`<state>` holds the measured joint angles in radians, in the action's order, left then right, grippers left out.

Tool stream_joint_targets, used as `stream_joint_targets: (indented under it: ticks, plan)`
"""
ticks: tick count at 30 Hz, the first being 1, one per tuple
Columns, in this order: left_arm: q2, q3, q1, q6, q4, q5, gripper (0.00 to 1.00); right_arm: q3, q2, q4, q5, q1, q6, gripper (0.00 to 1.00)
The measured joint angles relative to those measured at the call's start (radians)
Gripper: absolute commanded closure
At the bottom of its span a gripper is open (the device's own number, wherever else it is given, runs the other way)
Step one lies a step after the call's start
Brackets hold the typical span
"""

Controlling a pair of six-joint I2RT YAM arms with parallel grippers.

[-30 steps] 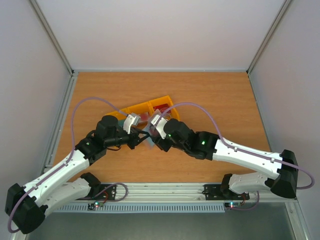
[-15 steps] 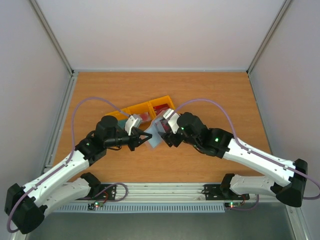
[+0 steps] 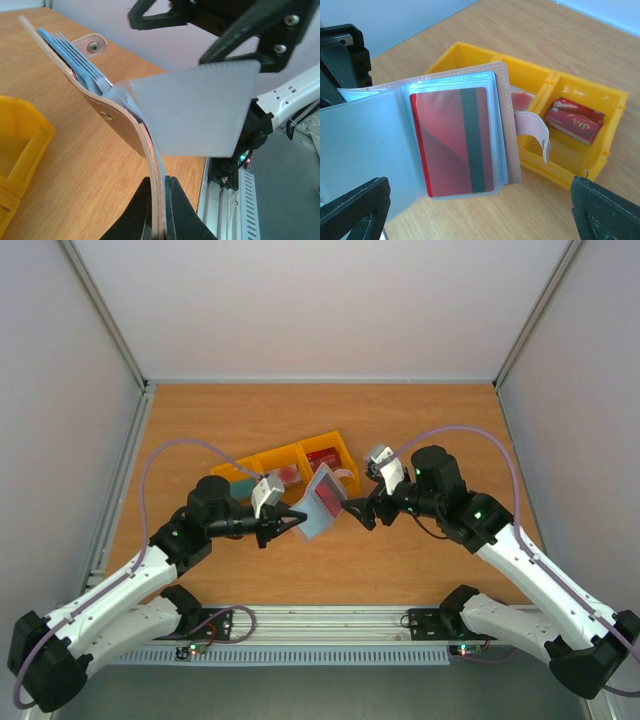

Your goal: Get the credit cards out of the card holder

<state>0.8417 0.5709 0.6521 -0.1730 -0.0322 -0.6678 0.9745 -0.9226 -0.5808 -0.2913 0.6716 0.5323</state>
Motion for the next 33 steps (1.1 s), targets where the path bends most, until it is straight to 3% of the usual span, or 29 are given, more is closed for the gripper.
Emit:
stream_joint_targets:
  ticks: [12,21,26,33]
  plan:
    - [-0.047,-0.030,0.000,0.221,0.065,-0.194,1.00,0.022,-0.124,-0.024,-0.289,-0.079,0.055,0.02]
    - [-0.058,-0.029,0.000,0.452,0.042,-0.309,1.00,0.079,-0.094,-0.127,-0.371,-0.084,0.147,0.02]
    - [-0.064,-0.029,0.000,0.548,0.015,-0.338,1.00,0.148,-0.130,-0.207,-0.439,-0.084,0.170,0.19]
    - [-0.063,-0.027,0.000,0.543,0.015,-0.337,1.00,0.166,-0.202,-0.240,-0.587,-0.085,0.167,0.75]
